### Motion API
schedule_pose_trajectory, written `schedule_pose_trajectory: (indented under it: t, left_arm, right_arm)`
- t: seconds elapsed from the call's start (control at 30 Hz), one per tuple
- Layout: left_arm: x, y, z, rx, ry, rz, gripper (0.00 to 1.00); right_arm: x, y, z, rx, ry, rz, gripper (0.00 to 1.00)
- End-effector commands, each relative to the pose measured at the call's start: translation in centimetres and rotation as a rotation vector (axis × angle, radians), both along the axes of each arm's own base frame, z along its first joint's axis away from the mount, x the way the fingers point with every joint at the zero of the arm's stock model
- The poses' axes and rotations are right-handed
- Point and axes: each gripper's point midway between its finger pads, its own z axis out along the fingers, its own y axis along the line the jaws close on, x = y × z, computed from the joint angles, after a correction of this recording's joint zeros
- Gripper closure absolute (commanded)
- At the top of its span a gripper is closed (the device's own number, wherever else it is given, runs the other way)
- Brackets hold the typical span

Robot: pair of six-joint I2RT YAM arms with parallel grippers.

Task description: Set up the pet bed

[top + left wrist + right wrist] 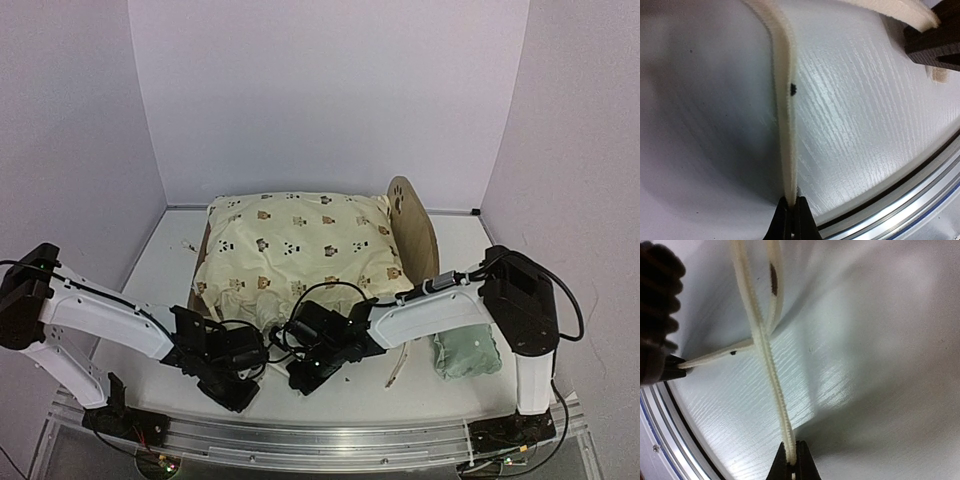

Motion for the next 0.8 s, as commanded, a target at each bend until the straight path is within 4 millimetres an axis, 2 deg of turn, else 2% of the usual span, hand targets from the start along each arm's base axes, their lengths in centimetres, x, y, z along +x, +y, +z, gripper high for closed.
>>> schedule_pose_trajectory:
  t: [0.0,0.13,0.3,0.47,0.57,0.77]
  left_arm:
    - [1.7,-0.1,2.4,0.012,-0.117,0.033,1.0]
    - [3.3,1.7,4.4,0.061,-0.208,0.122,1.0]
    - [4.8,3.2,7.2,0.036,-0.302,0.247,1.0]
    - [5.3,4.2,9.3,0.001,-0.346,0.318,1.0]
    - [5.5,4.6,10.1,-0.003,-0.36,0.327,1.0]
    - [6.4,5.9,11.0,0.063,-0.422,0.368,1.0]
  right_arm:
    - [-0.9,0.3,-1.0,-0.016,0.061,0.006,1.0]
    - [-2.6,2.0,0.1,0.034,0.129,0.053,1.0]
    - [-5.3,4.7,2.4,0.113,0.208,0.131,1.0]
    - [-5.2,5.7,2.5,0.114,0.238,0.092,1.0]
    - [-4.9,5.6,1.9,0.098,0.229,0.072,0.97]
    - [-3.6,4.7,0.2,0.045,0.165,0.011,0.99]
